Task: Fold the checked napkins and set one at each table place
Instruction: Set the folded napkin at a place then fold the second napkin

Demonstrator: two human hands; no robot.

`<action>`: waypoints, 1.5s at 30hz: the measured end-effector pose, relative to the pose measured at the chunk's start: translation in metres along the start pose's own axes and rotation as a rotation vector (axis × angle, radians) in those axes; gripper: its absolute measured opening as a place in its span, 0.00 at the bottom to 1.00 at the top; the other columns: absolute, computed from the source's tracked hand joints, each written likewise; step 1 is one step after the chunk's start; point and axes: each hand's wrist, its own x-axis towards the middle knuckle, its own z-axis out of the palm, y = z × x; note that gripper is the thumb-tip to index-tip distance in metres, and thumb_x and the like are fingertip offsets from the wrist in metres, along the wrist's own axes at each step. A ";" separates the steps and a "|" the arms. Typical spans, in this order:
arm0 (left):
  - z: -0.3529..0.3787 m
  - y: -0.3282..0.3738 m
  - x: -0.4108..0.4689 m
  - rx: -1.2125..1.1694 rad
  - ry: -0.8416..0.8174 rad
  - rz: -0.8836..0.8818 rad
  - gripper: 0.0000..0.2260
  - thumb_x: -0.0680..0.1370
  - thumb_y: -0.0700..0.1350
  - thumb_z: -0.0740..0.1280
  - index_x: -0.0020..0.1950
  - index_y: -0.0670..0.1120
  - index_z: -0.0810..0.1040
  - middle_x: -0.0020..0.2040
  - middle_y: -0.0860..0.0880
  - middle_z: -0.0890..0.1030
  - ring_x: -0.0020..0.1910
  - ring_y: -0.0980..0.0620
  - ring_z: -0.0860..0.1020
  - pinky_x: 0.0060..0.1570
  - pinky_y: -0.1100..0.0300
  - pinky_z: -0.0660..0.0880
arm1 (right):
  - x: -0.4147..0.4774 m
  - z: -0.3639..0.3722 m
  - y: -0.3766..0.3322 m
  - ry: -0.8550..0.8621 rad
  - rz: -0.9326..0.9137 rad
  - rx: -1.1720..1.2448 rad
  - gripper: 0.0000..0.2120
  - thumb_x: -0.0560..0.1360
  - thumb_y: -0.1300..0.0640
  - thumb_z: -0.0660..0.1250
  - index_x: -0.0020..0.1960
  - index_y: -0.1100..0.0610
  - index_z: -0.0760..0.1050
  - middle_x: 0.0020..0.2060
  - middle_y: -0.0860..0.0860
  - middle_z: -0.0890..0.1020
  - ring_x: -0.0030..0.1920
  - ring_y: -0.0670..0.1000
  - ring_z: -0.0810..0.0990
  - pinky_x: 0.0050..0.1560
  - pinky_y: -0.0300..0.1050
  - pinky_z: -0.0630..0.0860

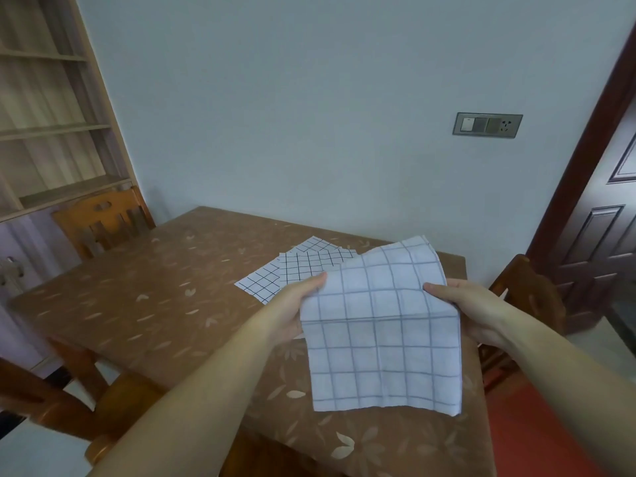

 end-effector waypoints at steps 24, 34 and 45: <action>-0.002 -0.009 0.017 0.307 0.477 0.236 0.33 0.67 0.60 0.75 0.66 0.44 0.76 0.68 0.52 0.75 0.65 0.48 0.75 0.67 0.46 0.71 | 0.009 0.004 0.013 0.206 -0.090 -0.186 0.33 0.70 0.57 0.76 0.72 0.49 0.67 0.65 0.60 0.73 0.56 0.55 0.80 0.45 0.45 0.78; 0.002 0.001 0.018 0.257 0.586 0.374 0.15 0.75 0.52 0.72 0.60 0.49 0.80 0.57 0.47 0.81 0.54 0.50 0.79 0.50 0.59 0.73 | 0.003 0.012 0.004 0.335 -0.262 -0.118 0.08 0.71 0.56 0.75 0.49 0.55 0.82 0.47 0.54 0.84 0.45 0.52 0.82 0.44 0.43 0.78; -0.002 0.009 0.011 0.435 0.461 0.432 0.15 0.77 0.38 0.67 0.62 0.49 0.80 0.35 0.52 0.69 0.30 0.54 0.67 0.28 0.70 0.67 | 0.013 -0.003 -0.002 0.321 -0.287 -0.094 0.26 0.72 0.71 0.70 0.66 0.53 0.73 0.54 0.53 0.79 0.54 0.53 0.80 0.53 0.49 0.78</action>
